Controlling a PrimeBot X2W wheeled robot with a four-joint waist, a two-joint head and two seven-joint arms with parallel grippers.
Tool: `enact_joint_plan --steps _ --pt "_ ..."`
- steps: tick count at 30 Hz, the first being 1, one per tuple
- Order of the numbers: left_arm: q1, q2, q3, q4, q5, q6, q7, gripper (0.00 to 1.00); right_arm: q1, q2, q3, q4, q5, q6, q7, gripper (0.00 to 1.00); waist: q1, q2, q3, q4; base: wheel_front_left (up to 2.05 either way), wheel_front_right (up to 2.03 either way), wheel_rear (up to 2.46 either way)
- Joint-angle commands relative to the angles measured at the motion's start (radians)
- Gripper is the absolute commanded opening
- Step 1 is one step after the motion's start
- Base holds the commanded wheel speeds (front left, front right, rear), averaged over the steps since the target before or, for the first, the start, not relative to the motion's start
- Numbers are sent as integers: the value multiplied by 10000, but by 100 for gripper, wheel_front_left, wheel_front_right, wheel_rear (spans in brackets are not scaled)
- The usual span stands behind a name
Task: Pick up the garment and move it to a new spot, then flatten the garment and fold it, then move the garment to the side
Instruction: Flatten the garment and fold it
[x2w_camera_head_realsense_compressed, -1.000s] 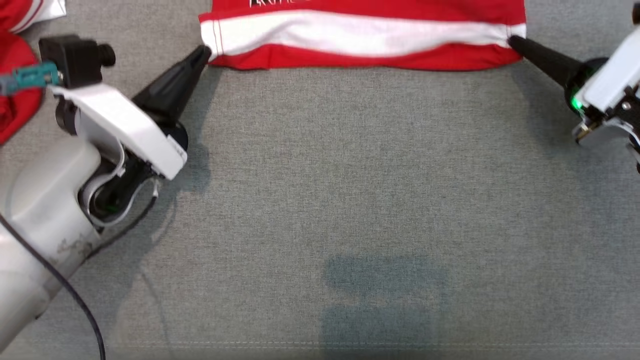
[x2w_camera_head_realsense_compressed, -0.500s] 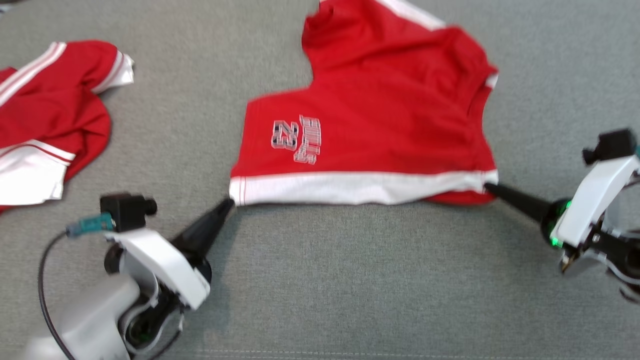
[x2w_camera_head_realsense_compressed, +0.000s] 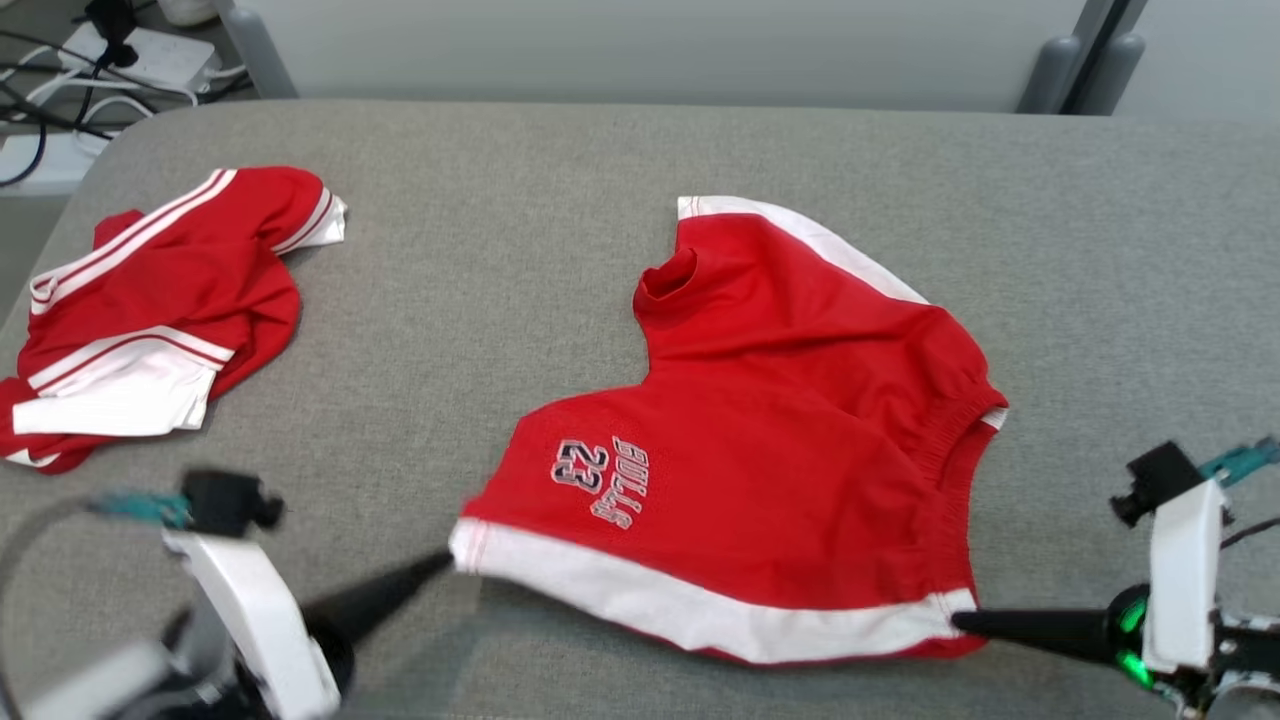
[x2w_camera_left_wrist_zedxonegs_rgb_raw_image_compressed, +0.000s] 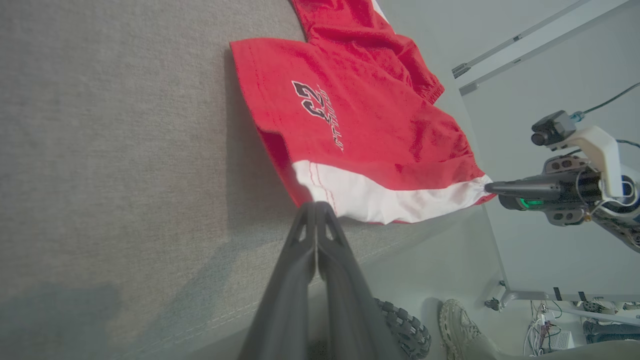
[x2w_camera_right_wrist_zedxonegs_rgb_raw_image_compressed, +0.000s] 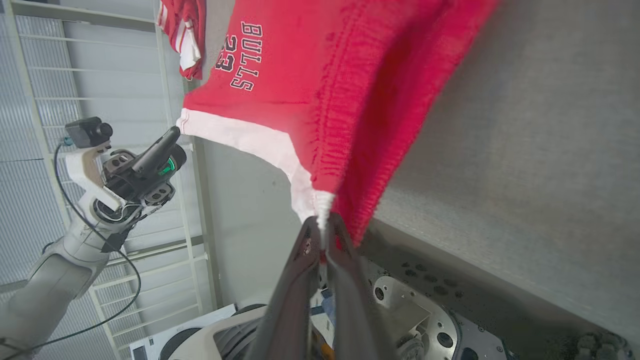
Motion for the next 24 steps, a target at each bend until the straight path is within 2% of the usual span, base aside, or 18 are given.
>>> enact_joint_plan --steps 1,3,5,7,8,10,12,14,15,16,18,20,24 --pt "-889 788 819 -673 -356 -71 239 0 -183 -632 -257 -509 367 46 89 0 0 -1 196 104 0 0 0" --pt "-1454 1273 1363 -1264 -871 -71 743 0 -735 -1042 -493 -770 670 46 36 0 0 -1 473 182 0 0 0" --pt "-2023 1375 1775 -1298 -1540 -71 1415 0 -1552 -1147 -674 -509 715 46 -230 0 0 -1 841 249 0 0 0" --pt "-2791 1038 2067 -619 -1920 -30 2014 0 -2608 -753 -827 277 696 46 -706 0 0 -1 1285 343 0 0 0" --pt "-3244 668 2152 -91 -2012 51 2272 0 -3204 -379 -898 858 700 46 -1064 0 0 -1 1520 401 0 0 0" --pt "-4457 -258 2623 1355 -1435 128 1661 0 -4660 434 -944 2201 40 46 -2050 0 0 -1 1966 522 0 0 0" --pt "-5946 -1031 3031 2977 346 120 -49 0 -6338 1396 -1156 3596 -1014 46 -3558 0 0 -1 2311 575 0 0 0" --pt "-7105 -1780 3438 4074 1523 30 -1746 0 -7790 2329 -1493 4609 -1884 46 -5098 0 0 -1 2435 541 0 0 0" --pt "-7105 -1780 3438 4074 1523 30 -1746 0 -7790 2329 -1493 4609 -1884 46 -5098 0 0 -1 2435 541 0 0 0" --pt "-7584 -2029 3525 4401 2060 -13 -2410 0 -8272 2719 -1623 4900 -2130 46 -5613 0 0 -1 2427 521 0 0 0" --pt "-8289 -2375 3749 4737 2874 -55 -2970 0 -8964 3120 -1731 5370 -2715 46 -6474 0 0 -1 2381 465 0 0 0" --pt "-8456 -2694 3911 4562 3158 -63 -3088 0 -9106 3355 -1749 5610 -2755 46 -6529 0 0 -1 2349 437 0 0 0" --pt "-7953 -2771 4001 4239 3450 -67 -3121 0 -8643 3311 -1263 5785 -2817 46 -5657 0 0 -1 2560 331 0 0 0"
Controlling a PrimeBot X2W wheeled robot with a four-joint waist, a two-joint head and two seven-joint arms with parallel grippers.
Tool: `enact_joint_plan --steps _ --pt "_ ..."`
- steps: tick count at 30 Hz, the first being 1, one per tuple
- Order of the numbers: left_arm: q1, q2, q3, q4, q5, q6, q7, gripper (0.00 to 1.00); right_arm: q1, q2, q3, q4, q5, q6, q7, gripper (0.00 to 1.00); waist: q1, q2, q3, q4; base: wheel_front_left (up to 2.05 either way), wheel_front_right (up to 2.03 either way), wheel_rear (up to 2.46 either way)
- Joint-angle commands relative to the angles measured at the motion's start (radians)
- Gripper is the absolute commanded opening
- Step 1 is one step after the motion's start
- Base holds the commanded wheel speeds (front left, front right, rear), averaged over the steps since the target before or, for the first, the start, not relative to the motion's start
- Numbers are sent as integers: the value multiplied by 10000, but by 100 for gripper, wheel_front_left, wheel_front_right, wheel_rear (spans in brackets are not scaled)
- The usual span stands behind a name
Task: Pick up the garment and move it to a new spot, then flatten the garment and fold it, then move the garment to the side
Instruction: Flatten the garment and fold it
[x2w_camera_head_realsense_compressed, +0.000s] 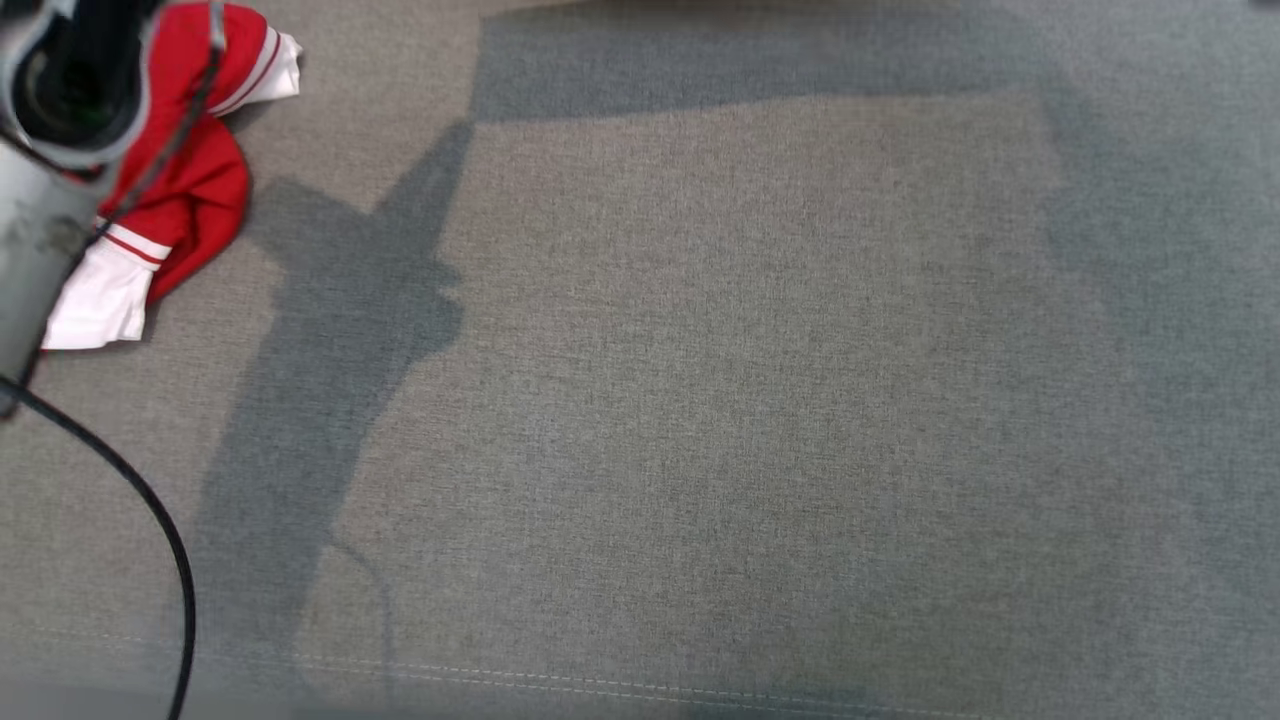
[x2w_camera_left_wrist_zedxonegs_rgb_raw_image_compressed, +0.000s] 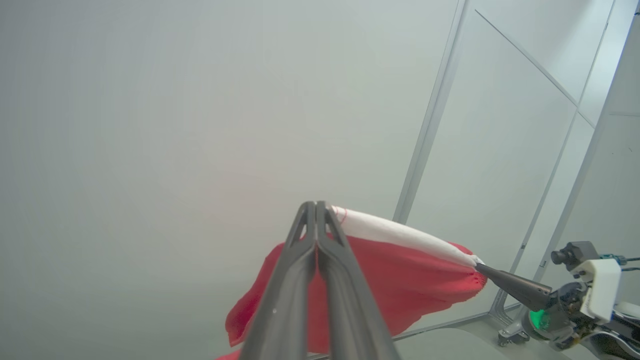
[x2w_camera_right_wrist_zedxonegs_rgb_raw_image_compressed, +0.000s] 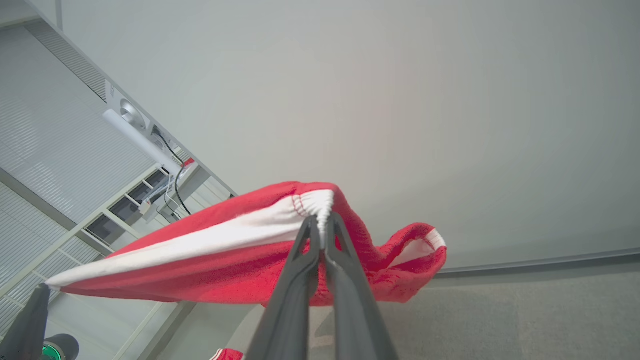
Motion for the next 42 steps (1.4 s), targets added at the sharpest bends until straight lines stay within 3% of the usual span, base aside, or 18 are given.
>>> enact_joint_plan --steps 1,6,10,14,25,42 --pt "128 471 425 -131 92 -66 -49 0 465 -83 49 -102 -31 44 135 0 0 0 162 -47 0 0 0" --pt "1904 477 156 -390 196 -67 -52 0 1833 -530 685 -143 186 44 1476 0 0 0 555 -87 0 0 0" --pt "3360 303 218 -554 172 -68 -53 0 2934 -870 641 -463 611 44 1834 0 0 0 564 -76 0 0 0" --pt "5037 164 436 -866 172 -68 -54 0 4097 -1360 441 -1067 978 44 2143 0 0 0 89 -107 0 0 0" --pt "7525 -35 744 -624 724 -68 -54 0 6006 -2256 565 -1979 997 44 2886 0 0 0 -1390 -179 0 0 0" --pt "9406 -590 541 -294 1589 -69 -55 0 8738 -1776 559 -2808 649 44 1676 0 0 0 -2484 -287 0 0 0"
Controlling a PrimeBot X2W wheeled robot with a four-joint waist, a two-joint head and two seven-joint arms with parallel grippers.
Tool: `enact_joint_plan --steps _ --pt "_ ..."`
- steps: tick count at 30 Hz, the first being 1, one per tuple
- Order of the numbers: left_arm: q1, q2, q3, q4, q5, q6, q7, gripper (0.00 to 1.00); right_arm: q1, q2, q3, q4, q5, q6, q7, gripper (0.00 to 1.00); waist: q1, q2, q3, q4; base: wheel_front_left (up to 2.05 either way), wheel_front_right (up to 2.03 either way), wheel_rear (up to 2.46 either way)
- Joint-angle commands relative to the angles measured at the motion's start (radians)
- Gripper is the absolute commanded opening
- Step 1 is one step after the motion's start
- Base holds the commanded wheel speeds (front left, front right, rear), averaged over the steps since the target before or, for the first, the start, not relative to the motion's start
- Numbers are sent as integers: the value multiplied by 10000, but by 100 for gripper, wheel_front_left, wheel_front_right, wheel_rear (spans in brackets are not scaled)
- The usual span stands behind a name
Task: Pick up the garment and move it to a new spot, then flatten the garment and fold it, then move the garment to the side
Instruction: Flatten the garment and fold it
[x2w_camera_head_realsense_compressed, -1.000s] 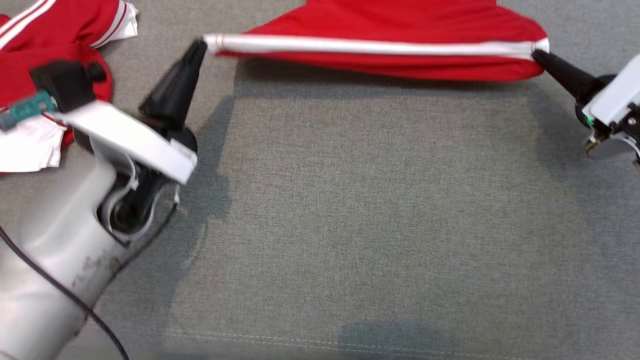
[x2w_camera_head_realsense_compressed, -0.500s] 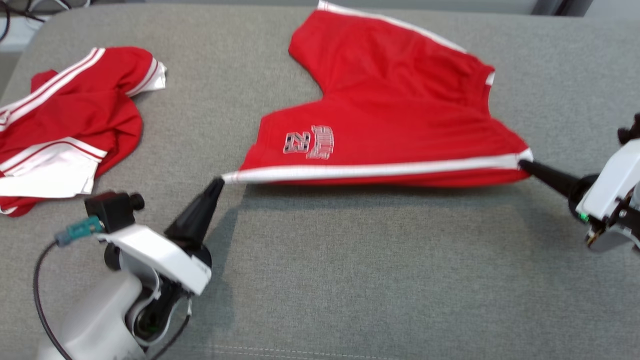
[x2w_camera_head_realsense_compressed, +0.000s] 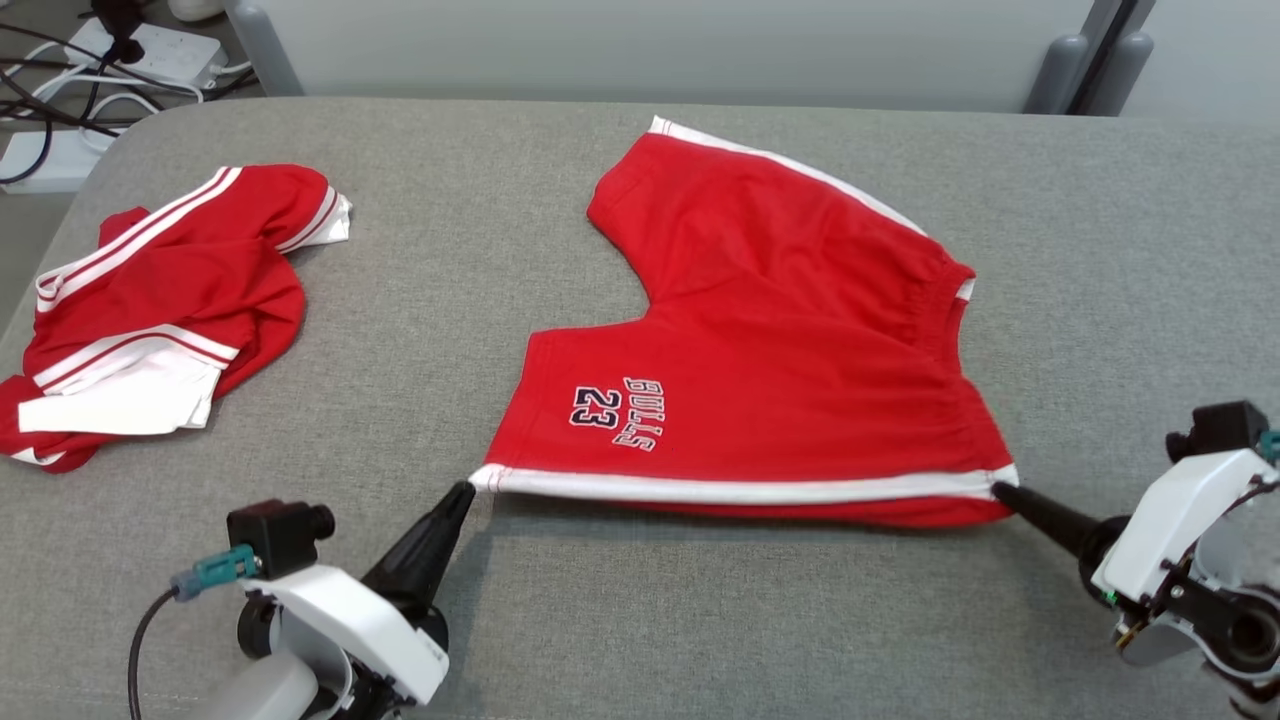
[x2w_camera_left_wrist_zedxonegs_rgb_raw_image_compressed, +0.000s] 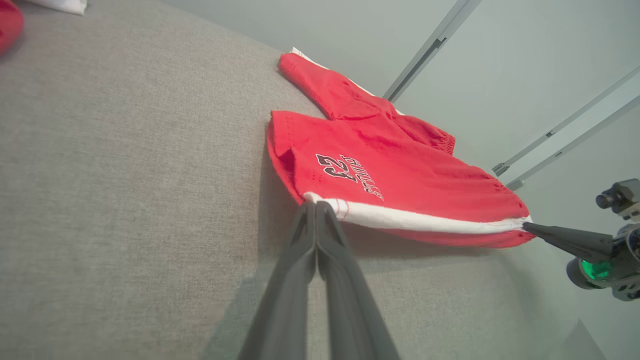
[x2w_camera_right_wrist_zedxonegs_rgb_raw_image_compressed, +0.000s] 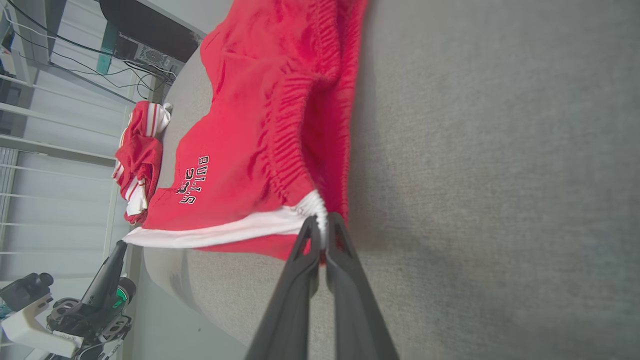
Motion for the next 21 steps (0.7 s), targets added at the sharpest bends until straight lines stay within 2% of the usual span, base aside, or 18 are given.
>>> enact_joint_plan --steps 1,7,8,9,10,14,18,21 --pt "-61 307 369 -87 57 0 -62 0 350 -231 -65 -216 -125 44 -132 0 0 0 -48 -30 0 0 0" --pt "304 266 351 42 76 0 -62 0 899 -169 -122 -322 -409 44 -268 0 0 0 -223 -61 0 0 0" --pt "320 266 367 103 170 0 -62 19 929 -156 -171 -282 -547 44 -462 29 0 0 -231 -69 0 0 0" --pt "325 241 468 132 276 0 -62 91 947 -134 -205 -250 -719 44 -673 100 0 0 -237 -73 0 0 0" --pt "349 192 589 147 380 0 -62 100 977 -101 -241 -231 -851 44 -867 100 0 0 -244 -79 0 0 0" --pt "500 11 1194 235 972 0 -62 100 1088 -159 -352 -271 -1668 44 -1959 100 0 0 -283 -94 0 0 0" --pt "794 -199 2253 134 1881 0 -62 100 1179 -238 -654 -83 -2483 44 -3596 100 0 0 -344 -158 0 0 0" --pt "1092 -484 3148 -36 2632 0 -62 100 1214 -106 -1070 204 -3166 44 -4135 100 0 0 -428 -232 0 0 0"
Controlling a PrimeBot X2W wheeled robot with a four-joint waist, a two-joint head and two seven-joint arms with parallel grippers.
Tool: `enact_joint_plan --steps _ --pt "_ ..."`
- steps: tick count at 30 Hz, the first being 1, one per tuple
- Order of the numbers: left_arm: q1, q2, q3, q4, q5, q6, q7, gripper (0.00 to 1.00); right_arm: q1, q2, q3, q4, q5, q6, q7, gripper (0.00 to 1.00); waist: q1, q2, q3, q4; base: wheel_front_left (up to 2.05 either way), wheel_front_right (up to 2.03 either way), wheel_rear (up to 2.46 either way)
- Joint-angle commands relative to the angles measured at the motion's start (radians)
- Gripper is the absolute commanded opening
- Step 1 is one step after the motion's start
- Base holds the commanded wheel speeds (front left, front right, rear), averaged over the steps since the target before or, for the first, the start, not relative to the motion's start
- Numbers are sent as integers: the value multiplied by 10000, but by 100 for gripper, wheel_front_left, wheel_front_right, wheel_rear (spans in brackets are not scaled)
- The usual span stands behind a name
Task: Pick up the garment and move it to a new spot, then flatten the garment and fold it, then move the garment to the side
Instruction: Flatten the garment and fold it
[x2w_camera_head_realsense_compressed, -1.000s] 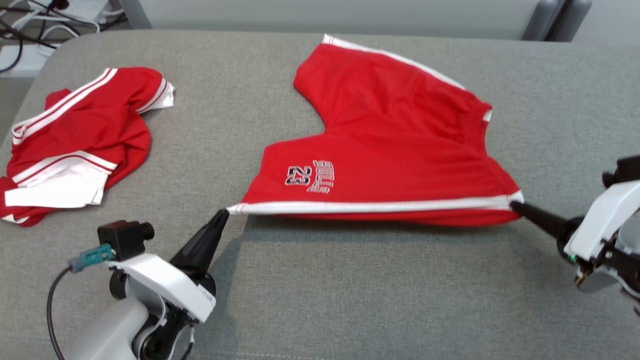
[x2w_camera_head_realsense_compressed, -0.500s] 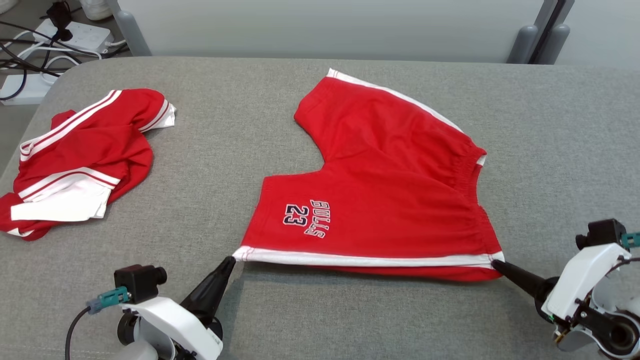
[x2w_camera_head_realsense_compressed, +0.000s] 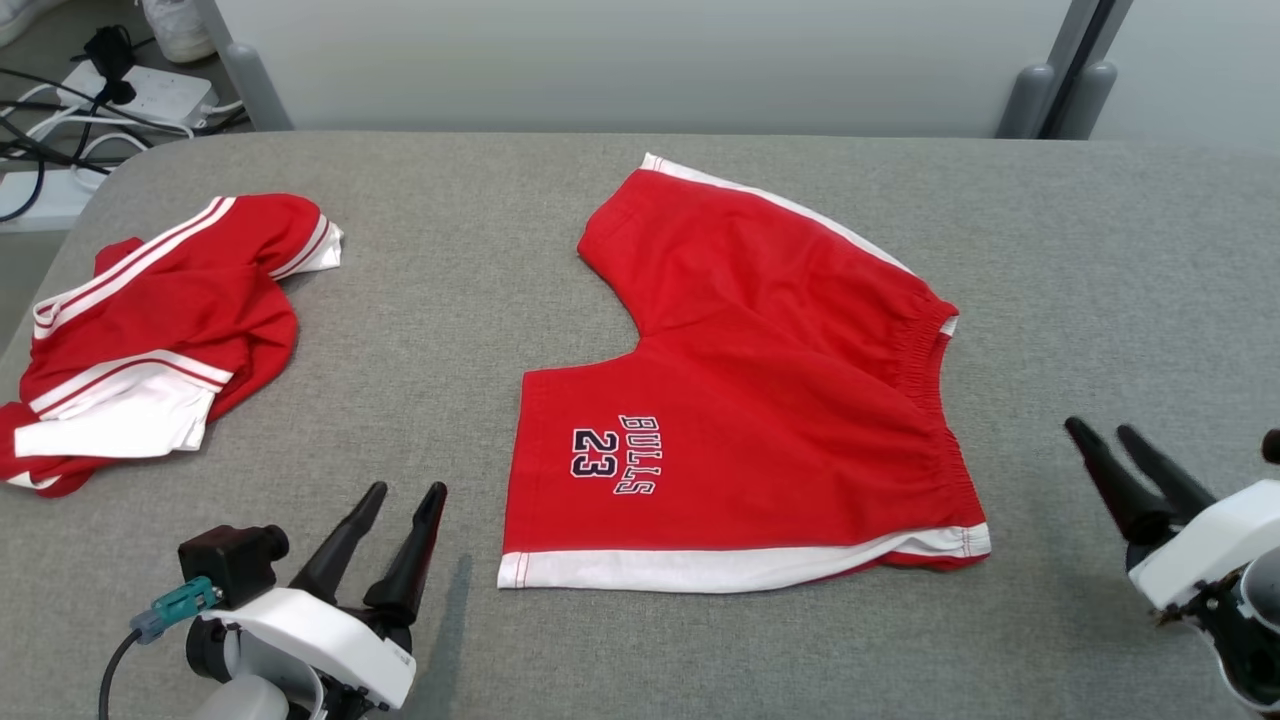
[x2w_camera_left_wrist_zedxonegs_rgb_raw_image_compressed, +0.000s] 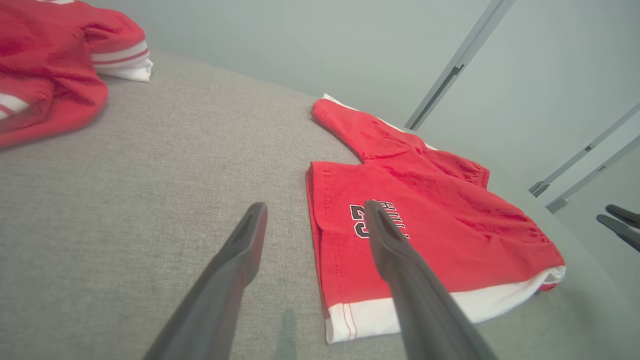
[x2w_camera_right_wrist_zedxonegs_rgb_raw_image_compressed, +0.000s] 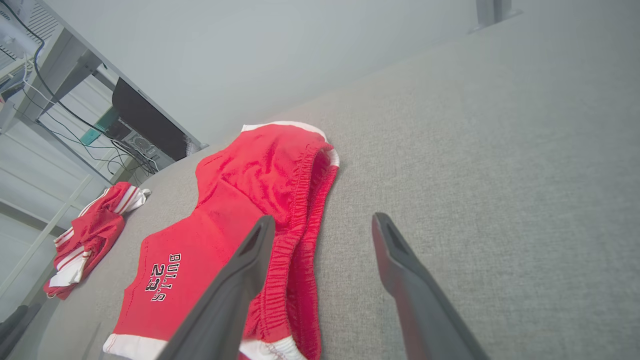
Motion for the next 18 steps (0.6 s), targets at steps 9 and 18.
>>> enact_joint_plan --steps 9,18 --pt "711 -1060 3881 -830 3520 58 -61 100 1117 1456 -4502 475 -4931 44 -242 100 -1 0 -275 -294 0 0 0" --pt "1323 -2272 5363 -1057 5579 16 -61 100 2411 3029 -7106 -632 -8336 44 -243 100 -1 0 -583 -405 0 0 0"
